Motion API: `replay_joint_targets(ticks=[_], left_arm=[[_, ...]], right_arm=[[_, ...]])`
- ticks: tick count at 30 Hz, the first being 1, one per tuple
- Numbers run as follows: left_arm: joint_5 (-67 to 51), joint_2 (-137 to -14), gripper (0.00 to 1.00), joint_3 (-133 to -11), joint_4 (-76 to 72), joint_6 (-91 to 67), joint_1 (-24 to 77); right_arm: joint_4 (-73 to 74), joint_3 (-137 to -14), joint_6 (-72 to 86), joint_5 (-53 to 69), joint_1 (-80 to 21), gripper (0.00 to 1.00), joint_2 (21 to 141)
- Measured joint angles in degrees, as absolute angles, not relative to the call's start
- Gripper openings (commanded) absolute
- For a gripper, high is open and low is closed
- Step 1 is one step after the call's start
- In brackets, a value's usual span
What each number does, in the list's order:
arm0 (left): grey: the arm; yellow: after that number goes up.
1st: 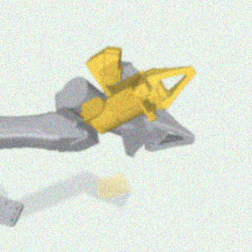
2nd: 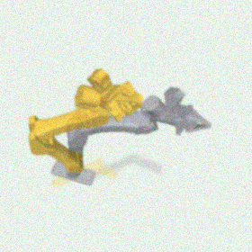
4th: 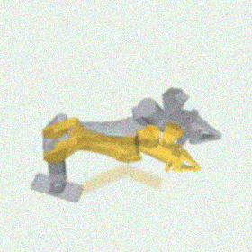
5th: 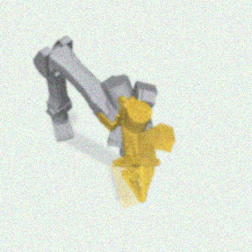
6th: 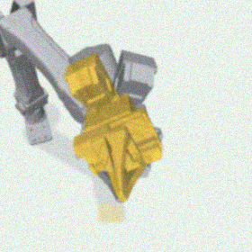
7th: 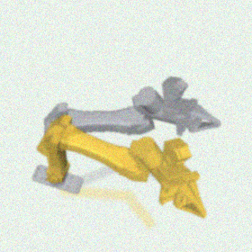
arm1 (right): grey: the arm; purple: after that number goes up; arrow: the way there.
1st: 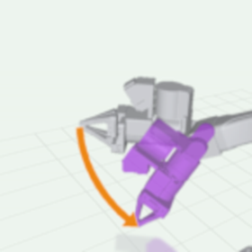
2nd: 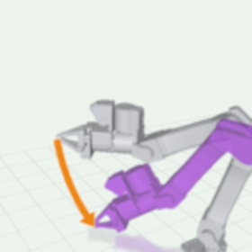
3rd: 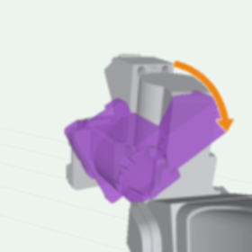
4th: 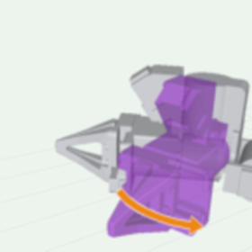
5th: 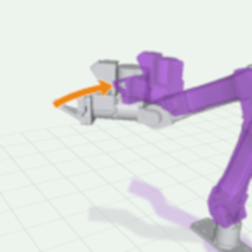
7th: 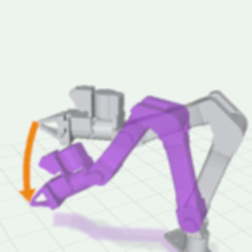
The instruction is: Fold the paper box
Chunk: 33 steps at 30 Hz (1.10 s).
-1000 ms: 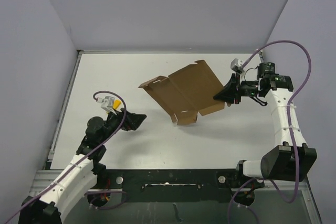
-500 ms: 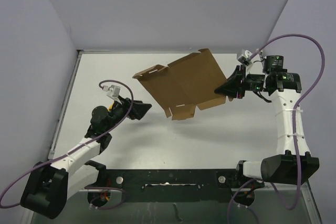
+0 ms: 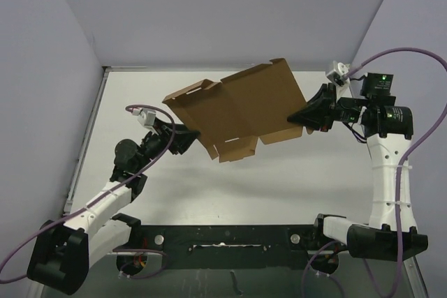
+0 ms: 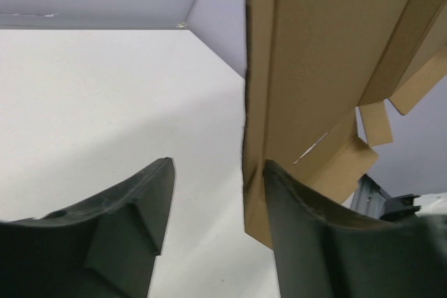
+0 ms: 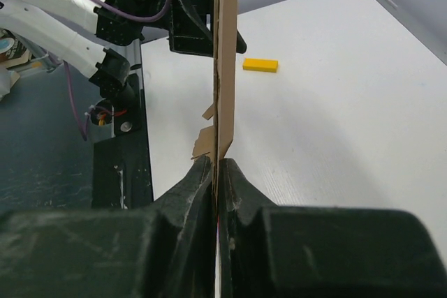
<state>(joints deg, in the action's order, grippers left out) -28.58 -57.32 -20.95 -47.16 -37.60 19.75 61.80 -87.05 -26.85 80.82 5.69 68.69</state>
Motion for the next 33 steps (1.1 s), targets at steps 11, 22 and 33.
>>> replay_joint_targets(ticks=[11, 22, 33], left_arm=[[-33.63, -53.12, 0.00, -21.28, -52.34, -38.30, 19.59], [-38.17, -51.20, 0.00, -21.37, -54.35, -38.41, 17.52], [-40.05, -48.64, 0.00, -20.38, -54.24, -40.47, 17.15]], right_arm=[[58.04, -87.13, -22.06, 82.35, 5.76, 0.00, 66.92], [55.70, -86.52, -21.56, 78.22, 7.46, 0.07, 65.80], [50.41, -80.73, -17.74, 76.75, 7.57, 0.21, 65.36]])
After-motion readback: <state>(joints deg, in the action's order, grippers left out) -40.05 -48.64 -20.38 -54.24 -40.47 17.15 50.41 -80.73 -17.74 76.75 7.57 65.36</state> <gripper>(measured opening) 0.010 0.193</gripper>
